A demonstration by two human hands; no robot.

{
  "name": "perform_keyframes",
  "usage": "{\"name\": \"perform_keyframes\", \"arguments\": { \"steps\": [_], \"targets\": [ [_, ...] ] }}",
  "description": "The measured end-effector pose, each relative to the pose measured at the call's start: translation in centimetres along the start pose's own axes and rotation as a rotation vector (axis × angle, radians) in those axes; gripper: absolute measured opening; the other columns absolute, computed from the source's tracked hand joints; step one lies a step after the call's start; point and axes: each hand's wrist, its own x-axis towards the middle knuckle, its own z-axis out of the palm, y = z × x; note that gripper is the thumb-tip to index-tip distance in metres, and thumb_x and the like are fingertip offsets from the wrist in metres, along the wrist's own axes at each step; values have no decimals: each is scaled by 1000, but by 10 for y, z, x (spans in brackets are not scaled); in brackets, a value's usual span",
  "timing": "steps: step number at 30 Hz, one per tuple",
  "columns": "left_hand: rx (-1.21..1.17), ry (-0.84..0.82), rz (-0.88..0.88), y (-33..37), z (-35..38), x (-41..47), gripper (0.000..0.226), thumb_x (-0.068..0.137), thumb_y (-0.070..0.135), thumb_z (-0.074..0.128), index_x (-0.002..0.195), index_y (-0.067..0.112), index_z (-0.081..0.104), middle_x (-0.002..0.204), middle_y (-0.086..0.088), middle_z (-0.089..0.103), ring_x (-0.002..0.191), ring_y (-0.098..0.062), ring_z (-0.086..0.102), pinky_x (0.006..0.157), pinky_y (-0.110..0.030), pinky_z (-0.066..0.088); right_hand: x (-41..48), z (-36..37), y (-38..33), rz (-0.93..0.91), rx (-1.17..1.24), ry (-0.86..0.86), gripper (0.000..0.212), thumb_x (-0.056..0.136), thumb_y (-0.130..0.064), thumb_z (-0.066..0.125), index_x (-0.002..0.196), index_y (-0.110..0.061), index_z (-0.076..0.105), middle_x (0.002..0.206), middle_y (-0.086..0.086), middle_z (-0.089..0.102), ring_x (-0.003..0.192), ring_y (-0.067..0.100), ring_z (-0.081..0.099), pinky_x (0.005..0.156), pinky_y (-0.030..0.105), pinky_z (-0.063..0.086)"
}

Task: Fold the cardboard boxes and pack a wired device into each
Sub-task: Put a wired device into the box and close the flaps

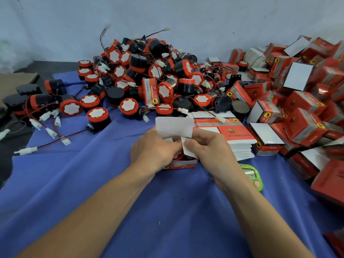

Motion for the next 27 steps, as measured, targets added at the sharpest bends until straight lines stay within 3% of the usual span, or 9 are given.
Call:
{"name": "perform_keyframes", "arguments": {
  "steps": [3, 6, 9, 11, 13, 17, 20, 23, 27],
  "targets": [
    [-107, 87, 48, -3, 8, -4, 29, 82, 50, 72, 109, 44, 65, 95, 26, 70, 98, -8, 65, 79, -32, 54, 2, 1, 2, 19, 46, 27, 24, 94, -6, 65, 104, -21, 80, 97, -3, 80, 97, 20, 75, 96, 52, 57],
    [-201, 85, 64, -6, 12, -5, 22, 84, 38, 74, 101, 49, 65, 88, 31, 69, 93, -4, 65, 72, -25, 51, 4, 2, 4, 26, 64, 53, 20, 94, -6, 67, 101, -19, 80, 95, 0, 80, 93, 22, 76, 93, 53, 58],
    [-272, 44, 64, -10, 10, -1, 20, 82, 45, 72, 100, 41, 77, 89, 20, 76, 88, -2, 70, 76, -33, 57, 4, 3, 4, 30, 68, 73, 17, 91, -9, 71, 99, -19, 81, 92, 0, 80, 91, 22, 77, 91, 52, 59],
    [-393, -44, 51, -9, 5, -3, 32, 78, 53, 64, 99, 35, 81, 92, 14, 79, 92, -9, 74, 87, -44, 60, 5, 4, 4, 39, 48, 89, 15, 87, -12, 74, 96, -21, 81, 90, -2, 80, 90, 21, 77, 90, 51, 60],
    [-526, -133, 31, -9, 1, -1, 40, 79, 56, 60, 99, 29, 82, 96, 7, 81, 94, -15, 77, 91, -46, 59, 5, 5, 5, 45, -9, 104, 14, 84, -14, 76, 92, -24, 81, 87, -7, 79, 87, 17, 76, 88, 49, 61],
    [-659, -312, 114, -16, -7, 2, 39, 106, 35, 47, 92, 21, 81, 75, 7, 73, 85, -5, 76, 73, -16, 56, 7, 4, 4, 71, -20, 129, 15, 83, -9, 77, 86, -23, 80, 82, -5, 79, 84, 19, 76, 85, 50, 61],
    [-816, -469, 107, -24, -19, 8, 39, 92, 27, 49, 114, 19, 81, 118, -7, 78, 110, -24, 73, 83, -26, 59, 8, 6, 4, 94, -25, 169, 15, 83, -8, 77, 83, -23, 80, 80, -5, 79, 83, 21, 76, 82, 51, 62],
    [-757, -469, 114, -23, -23, 15, 47, 80, 8, 55, 124, 10, 72, 120, -12, 76, 109, -29, 73, 85, -32, 61, 9, 8, 5, 105, -60, 201, 12, 84, -11, 75, 81, -22, 79, 77, -5, 78, 81, 22, 75, 79, 50, 62],
    [-524, -352, 178, -22, -16, 12, 40, 92, -13, 61, 123, 9, 72, 114, -6, 79, 108, -27, 75, 89, -37, 60, 9, 9, 4, 78, -149, 205, 7, 87, -16, 70, 83, -18, 76, 76, -1, 76, 79, 24, 72, 75, 50, 60]
  ]
}}
